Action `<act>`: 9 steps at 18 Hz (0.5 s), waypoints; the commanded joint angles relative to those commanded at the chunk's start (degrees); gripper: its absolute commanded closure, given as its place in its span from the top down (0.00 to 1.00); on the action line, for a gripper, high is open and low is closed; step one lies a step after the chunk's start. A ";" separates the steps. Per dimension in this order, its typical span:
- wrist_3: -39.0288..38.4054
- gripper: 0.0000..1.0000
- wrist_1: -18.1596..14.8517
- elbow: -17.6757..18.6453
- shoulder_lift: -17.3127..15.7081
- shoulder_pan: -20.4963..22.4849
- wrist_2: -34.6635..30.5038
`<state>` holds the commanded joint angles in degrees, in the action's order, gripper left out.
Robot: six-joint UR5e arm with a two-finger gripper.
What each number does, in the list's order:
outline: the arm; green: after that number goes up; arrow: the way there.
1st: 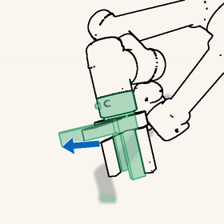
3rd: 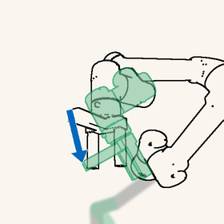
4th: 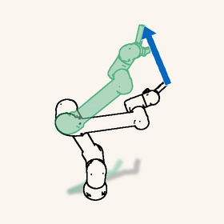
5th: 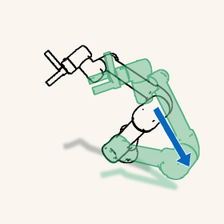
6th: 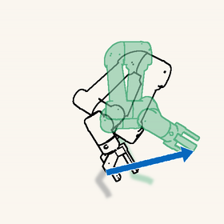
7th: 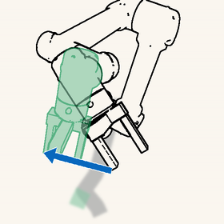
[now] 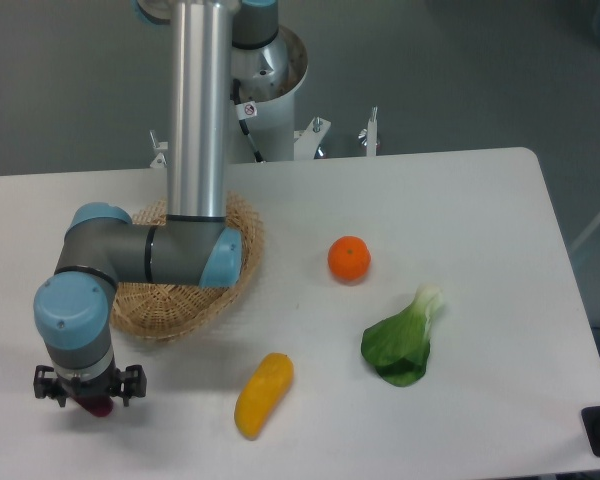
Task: Pick up the sweet potato from the table
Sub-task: 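Lower the gripper around the purple sweet potato and close it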
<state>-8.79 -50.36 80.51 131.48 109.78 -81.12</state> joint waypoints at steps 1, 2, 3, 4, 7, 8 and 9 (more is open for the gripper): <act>-0.09 0.75 0.00 0.00 0.00 0.00 0.09; -0.44 0.64 0.09 0.00 -0.09 0.00 0.17; -0.79 0.53 0.09 -0.09 -0.09 0.00 0.26; -0.79 0.47 0.09 -0.09 -0.17 0.00 0.26; -0.79 0.36 0.09 -0.09 -0.61 0.00 0.44; -0.79 0.32 0.00 -0.09 -0.79 0.00 0.44; -0.79 0.32 0.00 -0.09 -1.05 0.00 0.53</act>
<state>-9.58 -50.36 80.42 130.43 109.78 -80.60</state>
